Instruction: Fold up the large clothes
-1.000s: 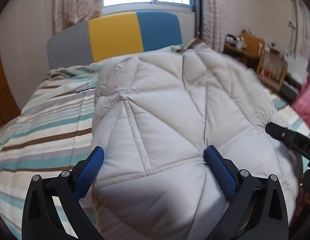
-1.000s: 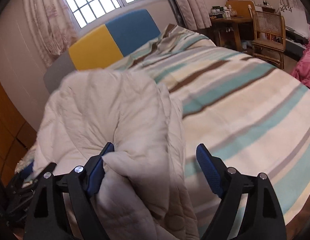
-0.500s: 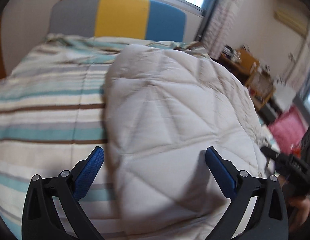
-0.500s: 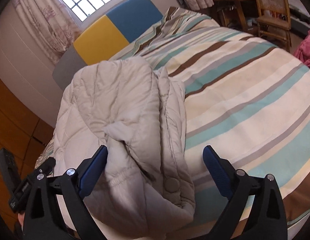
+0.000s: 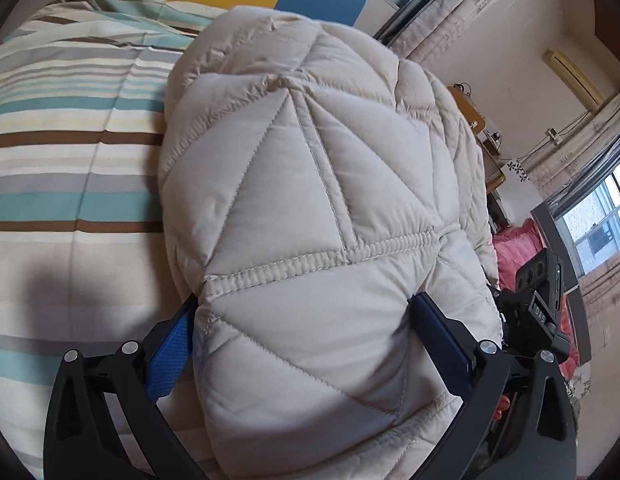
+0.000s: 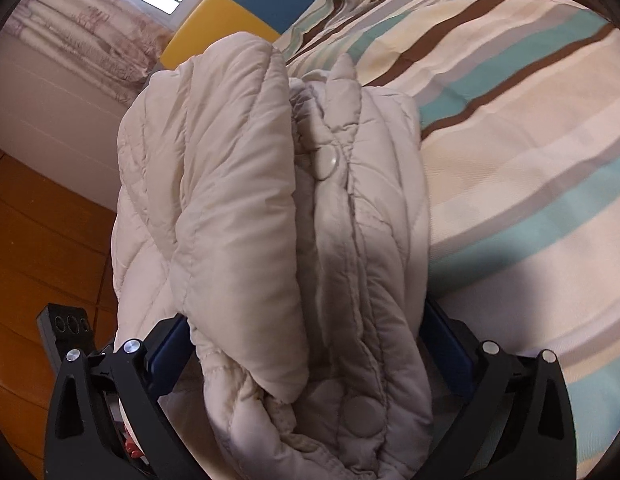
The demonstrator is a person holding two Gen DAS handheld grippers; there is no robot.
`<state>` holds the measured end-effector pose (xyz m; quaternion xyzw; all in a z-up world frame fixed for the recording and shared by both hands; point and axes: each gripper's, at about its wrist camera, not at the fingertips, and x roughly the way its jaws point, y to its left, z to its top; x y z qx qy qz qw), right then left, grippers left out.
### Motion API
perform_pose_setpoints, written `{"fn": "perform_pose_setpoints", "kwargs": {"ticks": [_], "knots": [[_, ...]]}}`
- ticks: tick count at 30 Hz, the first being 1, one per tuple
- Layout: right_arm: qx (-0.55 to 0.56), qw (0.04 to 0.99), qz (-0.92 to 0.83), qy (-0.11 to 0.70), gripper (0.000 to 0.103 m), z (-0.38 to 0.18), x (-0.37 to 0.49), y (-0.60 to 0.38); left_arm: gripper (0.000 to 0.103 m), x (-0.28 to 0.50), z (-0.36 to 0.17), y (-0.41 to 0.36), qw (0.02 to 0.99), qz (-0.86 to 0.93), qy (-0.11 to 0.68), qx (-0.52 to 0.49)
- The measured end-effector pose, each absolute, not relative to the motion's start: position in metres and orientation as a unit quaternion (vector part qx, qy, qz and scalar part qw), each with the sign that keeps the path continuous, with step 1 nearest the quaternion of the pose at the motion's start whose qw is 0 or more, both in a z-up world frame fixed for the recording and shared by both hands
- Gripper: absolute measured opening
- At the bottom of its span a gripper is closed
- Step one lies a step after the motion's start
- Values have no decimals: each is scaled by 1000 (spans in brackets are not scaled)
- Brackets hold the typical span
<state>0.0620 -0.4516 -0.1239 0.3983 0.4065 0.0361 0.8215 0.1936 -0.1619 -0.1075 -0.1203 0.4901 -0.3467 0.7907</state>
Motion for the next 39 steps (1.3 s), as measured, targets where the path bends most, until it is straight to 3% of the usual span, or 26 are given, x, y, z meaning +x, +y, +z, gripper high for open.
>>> {"fn": "perform_pose_setpoints", "kwargs": {"ticks": [1, 2, 5, 8, 11, 17, 27, 39], "knots": [[396, 823, 38, 405, 98, -124, 63, -452, 100, 192, -109, -164, 791, -345, 491, -117], [392, 827, 47, 401, 88, -123, 65, -451, 100, 189, -108, -165, 793, -343, 491, -111], [402, 823, 65, 395, 82, -126, 67, -449, 98, 180, -102, -174, 802, -337, 486, -88], [415, 823, 80, 379, 77, -127, 59, -452, 85, 169, -89, -181, 815, -333, 469, -68], [418, 829, 93, 359, 76, -128, 52, -452, 73, 157, -72, -186, 832, -331, 443, -37], [434, 832, 135, 317, 75, -124, 39, -447, 61, 143, -43, -183, 856, -331, 396, -5], [405, 845, 189, 295, 75, -107, 63, -411, 55, 145, -18, -142, 895, -298, 333, -11], [303, 860, 236, 336, 75, -109, 148, -290, 55, 161, -32, -25, 934, -184, 304, -46]]}}
